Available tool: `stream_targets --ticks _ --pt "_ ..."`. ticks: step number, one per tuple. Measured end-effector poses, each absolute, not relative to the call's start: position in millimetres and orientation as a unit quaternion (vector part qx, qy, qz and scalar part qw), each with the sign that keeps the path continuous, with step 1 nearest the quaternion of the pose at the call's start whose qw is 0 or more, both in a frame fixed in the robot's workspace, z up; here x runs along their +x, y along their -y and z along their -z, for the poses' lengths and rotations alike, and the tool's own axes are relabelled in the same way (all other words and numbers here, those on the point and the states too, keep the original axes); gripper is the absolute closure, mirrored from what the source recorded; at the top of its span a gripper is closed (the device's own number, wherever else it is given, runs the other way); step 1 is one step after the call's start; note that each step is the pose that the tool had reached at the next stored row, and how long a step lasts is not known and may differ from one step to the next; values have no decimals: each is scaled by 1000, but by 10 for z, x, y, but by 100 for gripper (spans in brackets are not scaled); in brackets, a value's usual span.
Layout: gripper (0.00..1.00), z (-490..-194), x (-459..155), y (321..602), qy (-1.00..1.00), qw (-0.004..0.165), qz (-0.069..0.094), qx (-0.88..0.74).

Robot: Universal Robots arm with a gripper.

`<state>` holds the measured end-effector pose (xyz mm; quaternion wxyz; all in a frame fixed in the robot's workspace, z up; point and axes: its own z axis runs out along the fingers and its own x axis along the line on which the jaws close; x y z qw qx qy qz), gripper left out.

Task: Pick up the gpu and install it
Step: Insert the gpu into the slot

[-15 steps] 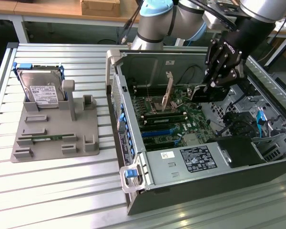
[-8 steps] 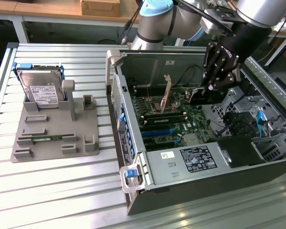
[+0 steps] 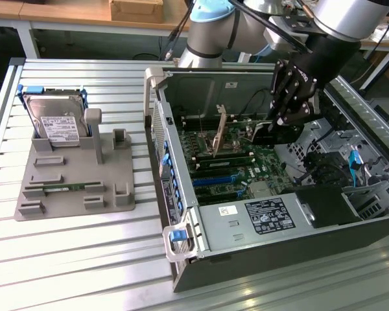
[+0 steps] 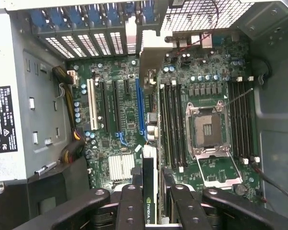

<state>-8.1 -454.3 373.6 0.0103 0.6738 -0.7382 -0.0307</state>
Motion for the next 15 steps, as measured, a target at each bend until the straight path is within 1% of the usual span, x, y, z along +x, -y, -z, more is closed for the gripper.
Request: stream_targets --ticks 10,15 --pt "73 -3616 -211 4548 738 10 31 674" --pt "73 -3547 -211 4550 738 23 42 673"
